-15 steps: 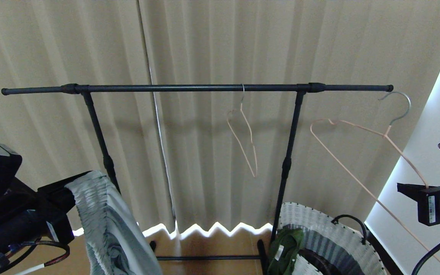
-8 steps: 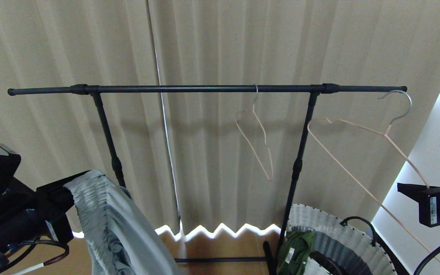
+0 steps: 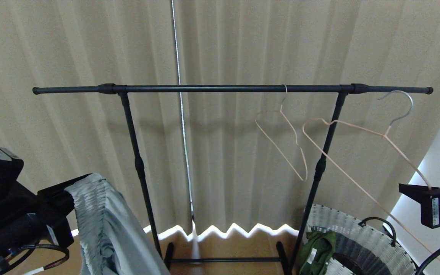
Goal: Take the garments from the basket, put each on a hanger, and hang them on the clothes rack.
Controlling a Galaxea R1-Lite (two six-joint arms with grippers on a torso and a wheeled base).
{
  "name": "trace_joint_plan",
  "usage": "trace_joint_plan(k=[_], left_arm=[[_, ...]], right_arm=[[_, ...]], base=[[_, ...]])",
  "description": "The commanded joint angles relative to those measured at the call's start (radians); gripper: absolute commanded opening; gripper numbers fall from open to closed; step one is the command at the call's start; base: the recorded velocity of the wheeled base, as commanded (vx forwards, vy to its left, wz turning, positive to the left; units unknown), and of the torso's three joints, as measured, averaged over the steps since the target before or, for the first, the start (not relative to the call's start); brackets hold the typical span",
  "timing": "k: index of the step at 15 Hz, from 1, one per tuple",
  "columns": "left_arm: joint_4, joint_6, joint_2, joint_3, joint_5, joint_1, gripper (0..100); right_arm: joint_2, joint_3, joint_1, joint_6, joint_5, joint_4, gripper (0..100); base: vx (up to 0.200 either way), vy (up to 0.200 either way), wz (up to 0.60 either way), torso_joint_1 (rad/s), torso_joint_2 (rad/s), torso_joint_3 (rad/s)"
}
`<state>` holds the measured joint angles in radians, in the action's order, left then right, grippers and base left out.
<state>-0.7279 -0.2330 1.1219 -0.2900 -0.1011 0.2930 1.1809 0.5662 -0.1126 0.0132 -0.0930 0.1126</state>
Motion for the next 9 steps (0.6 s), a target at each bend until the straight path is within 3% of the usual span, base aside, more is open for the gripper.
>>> trace_joint_plan(k=[1, 5, 7, 9], left_arm=[[-0.001, -0.002, -0.004, 0.002, 0.000, 0.002, 0], [0.002, -0.011, 0.001, -0.021, 0.000, 0.002, 0], [0.008, -0.065, 0.033, -0.047, 0.012, -0.003, 0], [0.008, -0.083, 0.082, -0.092, 0.087, -0.015, 0]], right_arm=[[-0.010, 0.001, -0.001, 0.001, 0.002, 0.002, 0], [-0.035, 0.034, -0.029, -0.001, 0.009, 0.004, 0], [-0.066, 0.017, -0.099, -0.004, 0.012, 0.002, 0], [-0.115, -0.015, -0.180, -0.007, 0.012, 0.004, 0]], base=[[0.000, 0.000, 0.00, 0.000, 0.00, 0.000], [0.000, 0.000, 0.00, 0.000, 0.00, 0.000], [0.000, 0.000, 0.00, 0.000, 0.00, 0.000], [0.000, 0.000, 0.00, 0.000, 0.00, 0.000]])
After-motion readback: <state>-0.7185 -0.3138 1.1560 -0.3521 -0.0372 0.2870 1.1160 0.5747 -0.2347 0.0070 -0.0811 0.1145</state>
